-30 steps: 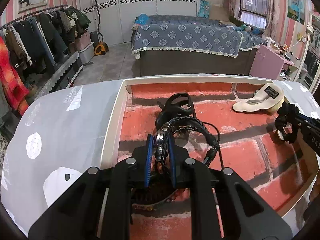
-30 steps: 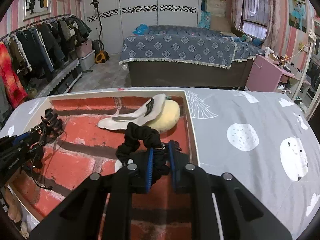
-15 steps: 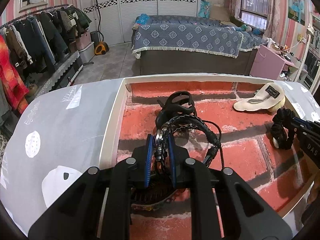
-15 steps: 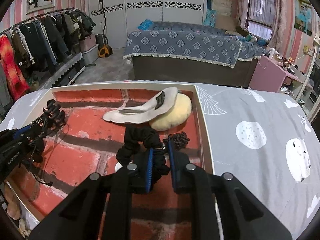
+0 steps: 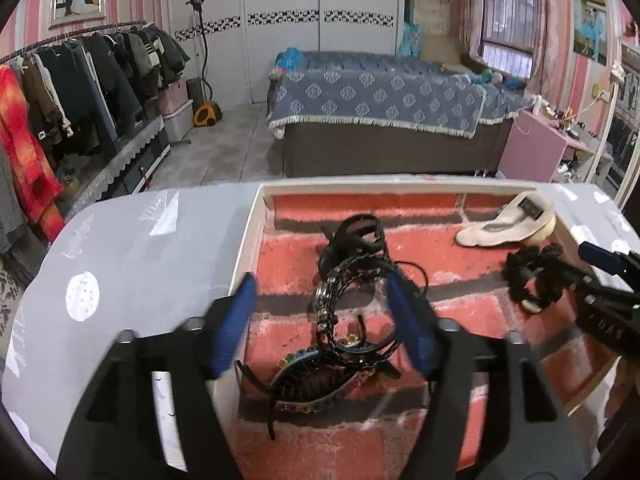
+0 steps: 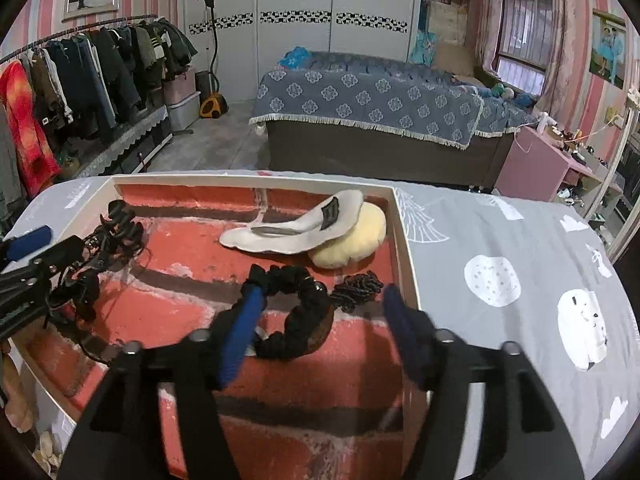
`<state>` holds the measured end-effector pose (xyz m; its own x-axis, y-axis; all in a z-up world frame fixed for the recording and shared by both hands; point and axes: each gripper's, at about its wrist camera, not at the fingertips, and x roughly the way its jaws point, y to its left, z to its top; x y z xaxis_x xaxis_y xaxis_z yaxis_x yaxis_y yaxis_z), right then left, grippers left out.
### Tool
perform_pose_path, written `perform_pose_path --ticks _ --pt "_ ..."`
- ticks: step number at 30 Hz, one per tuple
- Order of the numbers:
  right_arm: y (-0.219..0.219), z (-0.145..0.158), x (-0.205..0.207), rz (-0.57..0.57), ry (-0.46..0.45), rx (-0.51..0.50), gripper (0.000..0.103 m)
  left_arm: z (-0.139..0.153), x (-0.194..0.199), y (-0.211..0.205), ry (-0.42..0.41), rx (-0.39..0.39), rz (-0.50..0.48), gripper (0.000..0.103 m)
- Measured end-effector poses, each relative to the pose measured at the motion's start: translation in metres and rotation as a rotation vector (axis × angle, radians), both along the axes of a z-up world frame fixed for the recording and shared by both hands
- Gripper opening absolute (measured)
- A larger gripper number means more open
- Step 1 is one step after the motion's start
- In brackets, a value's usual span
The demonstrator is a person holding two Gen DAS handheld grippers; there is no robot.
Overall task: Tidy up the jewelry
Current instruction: 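Withdraw both tools from the tray toward the remaining jewelry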
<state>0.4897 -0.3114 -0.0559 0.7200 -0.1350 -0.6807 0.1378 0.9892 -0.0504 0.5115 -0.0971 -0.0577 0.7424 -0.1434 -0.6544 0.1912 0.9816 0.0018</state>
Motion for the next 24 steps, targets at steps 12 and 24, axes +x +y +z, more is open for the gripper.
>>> perform_pose_path --ticks 12,24 --pt "-0.015 0.040 -0.039 -0.054 -0.064 -0.084 0.093 0.044 -0.038 0.000 -0.106 0.046 -0.015 0.098" --pt "-0.029 0.055 -0.138 -0.067 -0.061 -0.155 0.097 0.044 -0.111 0.023 -0.070 0.047 0.012 0.098"
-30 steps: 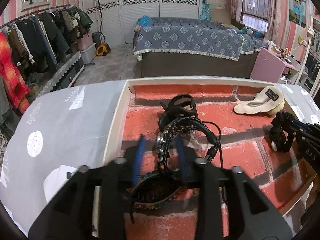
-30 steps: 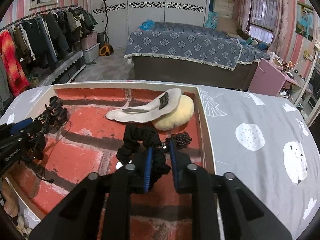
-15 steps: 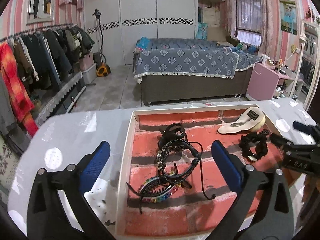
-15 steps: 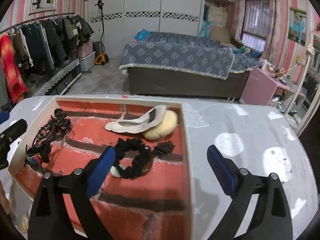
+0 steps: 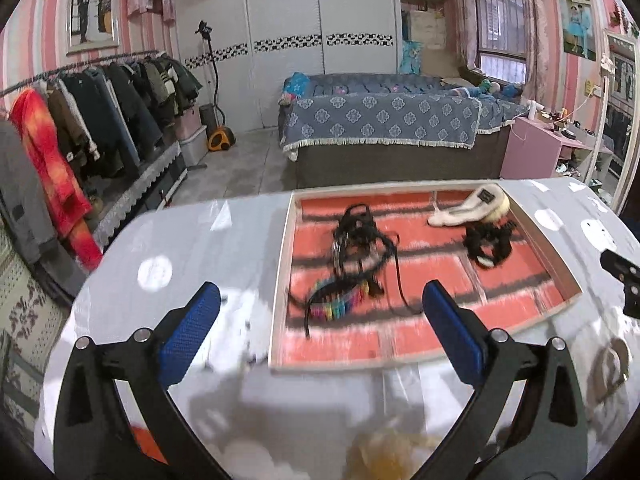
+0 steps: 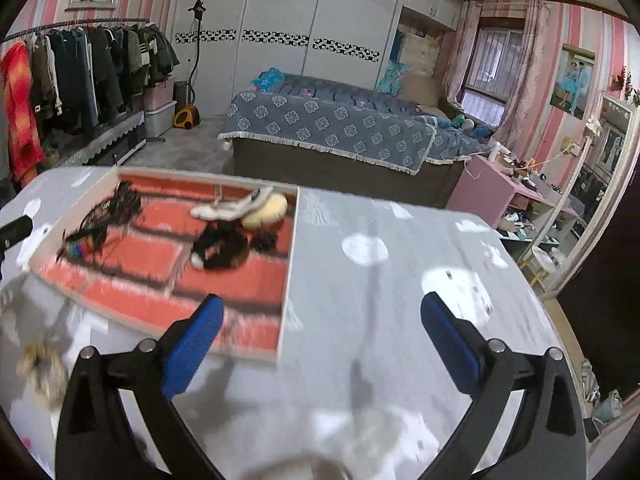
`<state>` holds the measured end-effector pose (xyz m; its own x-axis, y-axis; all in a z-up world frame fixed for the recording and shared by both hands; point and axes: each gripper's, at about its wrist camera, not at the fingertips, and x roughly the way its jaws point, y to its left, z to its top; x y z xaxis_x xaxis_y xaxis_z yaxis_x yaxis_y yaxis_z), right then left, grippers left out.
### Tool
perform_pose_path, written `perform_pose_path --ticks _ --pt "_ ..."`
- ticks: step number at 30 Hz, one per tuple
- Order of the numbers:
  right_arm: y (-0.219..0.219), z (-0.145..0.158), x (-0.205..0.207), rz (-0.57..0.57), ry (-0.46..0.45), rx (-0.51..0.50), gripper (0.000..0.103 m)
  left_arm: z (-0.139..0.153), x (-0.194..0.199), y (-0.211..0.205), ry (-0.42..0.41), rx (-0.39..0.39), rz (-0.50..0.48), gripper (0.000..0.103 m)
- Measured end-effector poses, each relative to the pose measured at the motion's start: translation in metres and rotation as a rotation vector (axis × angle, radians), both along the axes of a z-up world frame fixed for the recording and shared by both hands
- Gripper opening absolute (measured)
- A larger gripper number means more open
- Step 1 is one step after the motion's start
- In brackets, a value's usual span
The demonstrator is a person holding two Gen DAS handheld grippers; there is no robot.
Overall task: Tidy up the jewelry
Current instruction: 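Withdraw both tools from the tray toward the remaining jewelry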
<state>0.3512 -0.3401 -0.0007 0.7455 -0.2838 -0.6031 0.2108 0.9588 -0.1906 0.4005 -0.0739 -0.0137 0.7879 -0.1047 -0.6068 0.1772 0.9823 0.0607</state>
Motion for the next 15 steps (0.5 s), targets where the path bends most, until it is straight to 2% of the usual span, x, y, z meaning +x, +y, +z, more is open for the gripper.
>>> perform_pose_path --ticks 8,15 --pt "0.000 -0.021 -0.059 -0.014 0.025 0.015 0.098 -0.018 -0.044 0.014 0.068 -0.024 0.011 0.098" --pt "0.005 -0.040 -0.087 -0.014 0.044 0.056 0.098 -0.041 -0.069 0.024 0.122 -0.030 0.035 0.098"
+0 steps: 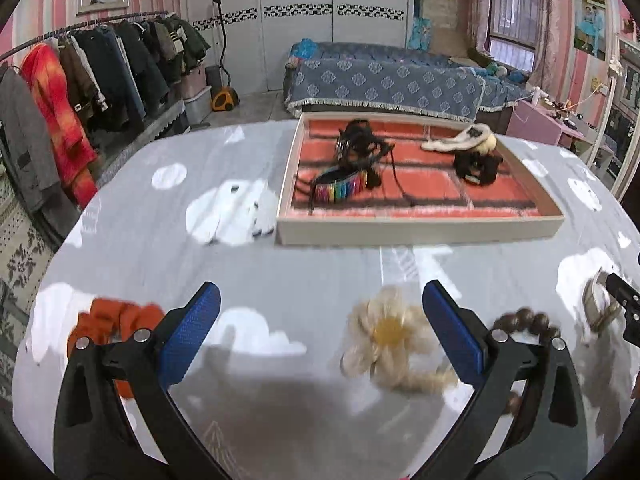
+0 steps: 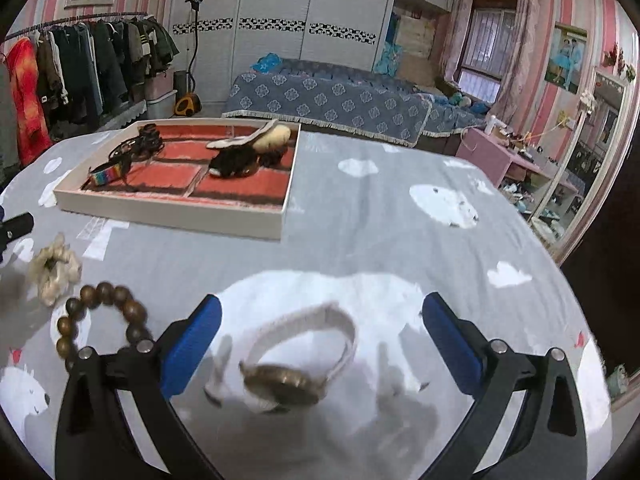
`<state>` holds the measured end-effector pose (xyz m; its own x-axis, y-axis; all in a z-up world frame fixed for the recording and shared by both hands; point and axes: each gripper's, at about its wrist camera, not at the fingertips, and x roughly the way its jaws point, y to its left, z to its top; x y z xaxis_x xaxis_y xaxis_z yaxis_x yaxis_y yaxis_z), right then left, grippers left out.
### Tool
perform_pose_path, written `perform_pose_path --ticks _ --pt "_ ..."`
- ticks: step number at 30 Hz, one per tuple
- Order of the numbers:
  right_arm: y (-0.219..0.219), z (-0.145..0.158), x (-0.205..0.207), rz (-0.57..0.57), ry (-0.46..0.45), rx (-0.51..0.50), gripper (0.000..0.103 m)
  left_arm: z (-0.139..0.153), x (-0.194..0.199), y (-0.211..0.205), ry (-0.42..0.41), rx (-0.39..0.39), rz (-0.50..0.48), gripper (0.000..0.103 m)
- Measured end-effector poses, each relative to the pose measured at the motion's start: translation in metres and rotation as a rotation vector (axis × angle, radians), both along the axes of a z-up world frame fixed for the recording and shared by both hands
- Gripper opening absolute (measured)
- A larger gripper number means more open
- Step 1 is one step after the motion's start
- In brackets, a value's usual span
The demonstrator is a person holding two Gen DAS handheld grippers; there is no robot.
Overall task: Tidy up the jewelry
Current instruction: 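Withdraw both tools from the tray toward the remaining jewelry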
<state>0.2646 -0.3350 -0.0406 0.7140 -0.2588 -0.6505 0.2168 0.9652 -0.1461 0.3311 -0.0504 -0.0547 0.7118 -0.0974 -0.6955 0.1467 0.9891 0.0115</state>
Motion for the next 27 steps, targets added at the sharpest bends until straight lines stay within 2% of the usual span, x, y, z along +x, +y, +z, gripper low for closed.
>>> perform_pose_path --ticks 10,20,24,27 --pt "-0.001 -0.020 -0.002 0.002 0.022 0.086 0.098 -0.013 -0.015 -0.003 0.007 0.029 -0.013 0.098" --pt "0.008 -0.027 0.005 -0.010 0.059 0.017 0.098 -0.027 -0.020 -0.021 0.028 0.070 -0.094 0.098" --pt "0.008 -0.027 0.006 -0.025 0.063 -0.008 0.098 -0.027 -0.017 -0.018 0.032 0.034 -0.104 0.097" --pt "0.007 -0.029 0.009 -0.029 0.078 -0.009 0.098 -0.029 -0.014 -0.021 0.038 0.039 -0.112 0.093"
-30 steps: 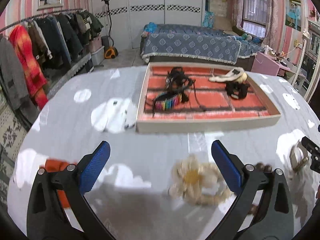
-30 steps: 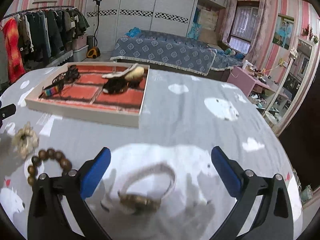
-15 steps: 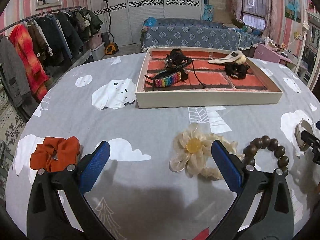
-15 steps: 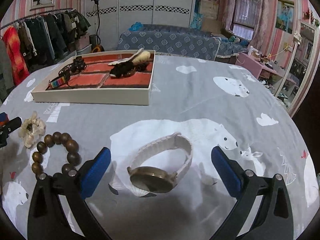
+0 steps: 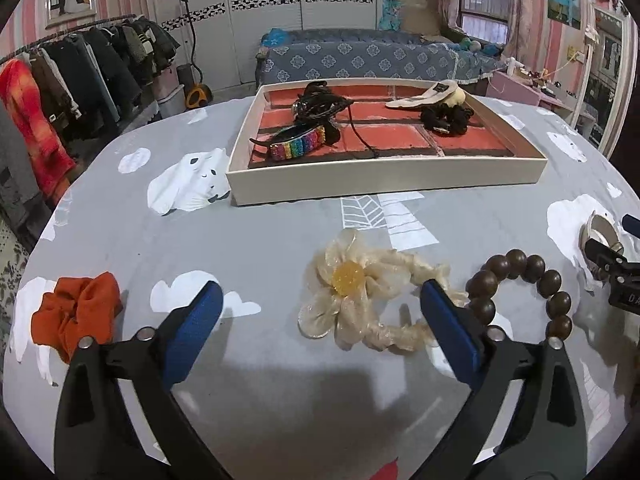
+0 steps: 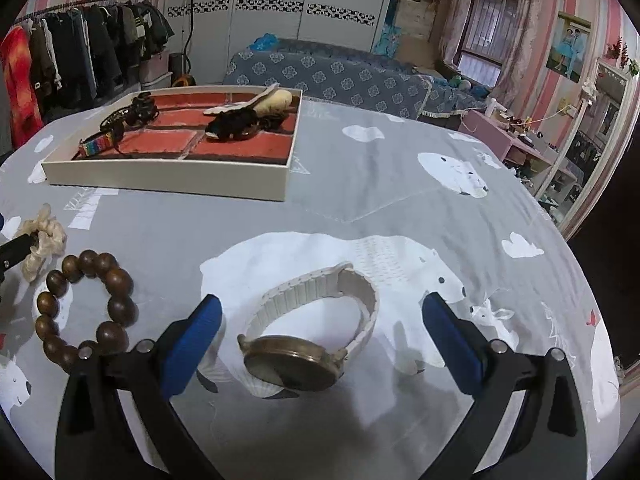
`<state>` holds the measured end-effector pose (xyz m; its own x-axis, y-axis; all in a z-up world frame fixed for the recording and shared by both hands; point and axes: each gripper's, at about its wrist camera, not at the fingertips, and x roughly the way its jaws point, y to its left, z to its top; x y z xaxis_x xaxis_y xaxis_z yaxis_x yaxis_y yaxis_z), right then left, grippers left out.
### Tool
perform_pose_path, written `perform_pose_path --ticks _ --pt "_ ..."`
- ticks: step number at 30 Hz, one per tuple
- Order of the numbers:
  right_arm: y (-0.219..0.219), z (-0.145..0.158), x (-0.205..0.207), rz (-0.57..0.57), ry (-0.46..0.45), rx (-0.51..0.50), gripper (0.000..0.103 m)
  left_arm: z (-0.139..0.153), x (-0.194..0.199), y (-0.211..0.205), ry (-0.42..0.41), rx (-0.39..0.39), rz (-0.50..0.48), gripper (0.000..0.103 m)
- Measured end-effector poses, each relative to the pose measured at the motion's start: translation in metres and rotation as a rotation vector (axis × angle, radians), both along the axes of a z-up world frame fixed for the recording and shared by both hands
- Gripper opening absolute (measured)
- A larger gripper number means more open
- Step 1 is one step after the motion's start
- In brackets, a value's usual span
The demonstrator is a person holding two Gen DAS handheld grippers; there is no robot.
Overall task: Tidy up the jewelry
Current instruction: 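Withdraw both tools from the tray toward the remaining jewelry, then grasp the cream flower hair tie with the left tool while the right tool grasps the white-strap watch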
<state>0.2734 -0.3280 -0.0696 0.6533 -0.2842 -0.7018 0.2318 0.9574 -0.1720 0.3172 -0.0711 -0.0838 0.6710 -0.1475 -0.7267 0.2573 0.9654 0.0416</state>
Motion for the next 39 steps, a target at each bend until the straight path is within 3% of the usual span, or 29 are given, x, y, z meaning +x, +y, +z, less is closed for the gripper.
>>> perform_pose_path --ticks 6,8,9,10,11,14,22,28,39 --pt "0.003 -0.005 0.007 -0.011 0.033 -0.023 0.097 -0.003 0.002 -0.009 0.006 0.021 -0.035 0.081" --pt "0.002 -0.007 0.009 -0.023 0.050 -0.031 0.096 -0.006 0.005 -0.011 0.023 0.021 -0.042 0.073" --pt "0.000 -0.008 0.010 -0.031 0.057 -0.027 0.091 -0.008 0.008 -0.011 0.044 0.018 -0.045 0.070" --pt "-0.003 -0.009 0.009 -0.038 0.061 -0.008 0.079 -0.010 0.010 -0.010 0.061 0.013 -0.045 0.061" --pt "-0.007 -0.009 0.009 -0.037 0.062 0.020 0.074 -0.012 0.013 -0.008 0.083 -0.001 -0.044 0.055" --pt "-0.014 -0.011 0.005 -0.034 0.064 0.105 0.069 -0.014 0.016 -0.003 0.102 -0.036 -0.034 0.049" --pt "-0.004 -0.012 0.004 -0.003 0.066 0.087 0.047 -0.014 0.012 -0.007 0.088 -0.015 -0.044 0.030" --pt "-0.010 -0.010 -0.001 -0.009 0.049 0.114 0.047 -0.013 0.011 -0.006 0.086 -0.037 -0.039 0.019" --pt "-0.016 0.001 -0.003 -0.013 0.001 0.132 0.047 -0.009 0.011 0.000 0.070 -0.061 -0.029 0.017"
